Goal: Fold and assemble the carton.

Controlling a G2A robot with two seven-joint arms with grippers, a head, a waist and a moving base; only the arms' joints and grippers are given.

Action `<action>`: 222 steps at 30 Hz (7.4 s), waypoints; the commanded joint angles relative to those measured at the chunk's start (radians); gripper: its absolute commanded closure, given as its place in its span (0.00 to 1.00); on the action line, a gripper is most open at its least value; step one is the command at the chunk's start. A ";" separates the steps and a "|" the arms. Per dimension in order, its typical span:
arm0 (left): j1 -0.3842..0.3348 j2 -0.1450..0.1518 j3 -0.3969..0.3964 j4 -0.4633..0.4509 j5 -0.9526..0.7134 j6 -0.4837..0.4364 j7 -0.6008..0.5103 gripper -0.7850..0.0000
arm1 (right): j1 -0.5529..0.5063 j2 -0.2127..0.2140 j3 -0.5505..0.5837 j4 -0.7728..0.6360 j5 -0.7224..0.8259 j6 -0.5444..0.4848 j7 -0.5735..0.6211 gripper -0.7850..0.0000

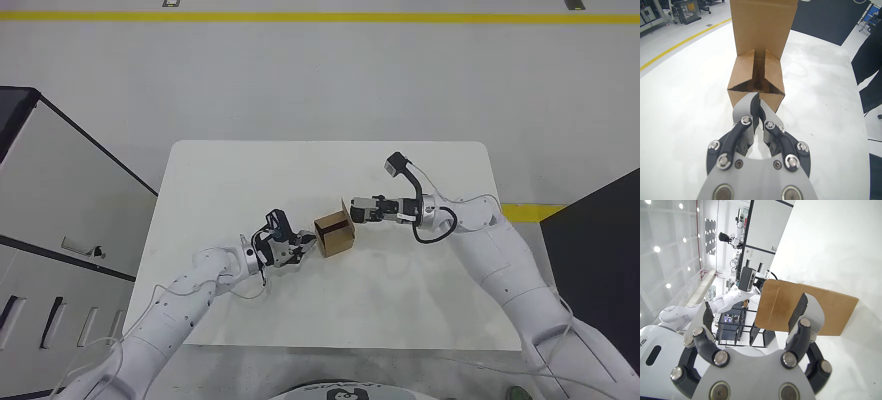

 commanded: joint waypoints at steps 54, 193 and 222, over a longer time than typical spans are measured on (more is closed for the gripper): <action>0.000 -0.008 -0.006 0.039 -0.027 -0.033 0.047 1.00 | 0.002 0.047 0.062 -0.204 -0.297 0.258 -0.040 0.00; 0.009 -0.016 -0.002 0.006 -0.063 -0.003 -0.006 1.00 | 0.386 -0.096 -0.462 -0.284 -0.952 0.583 0.249 1.00; 0.009 -0.016 -0.002 0.006 -0.063 -0.003 -0.006 1.00 | 0.401 -0.150 -0.490 -0.190 -0.966 0.563 0.248 1.00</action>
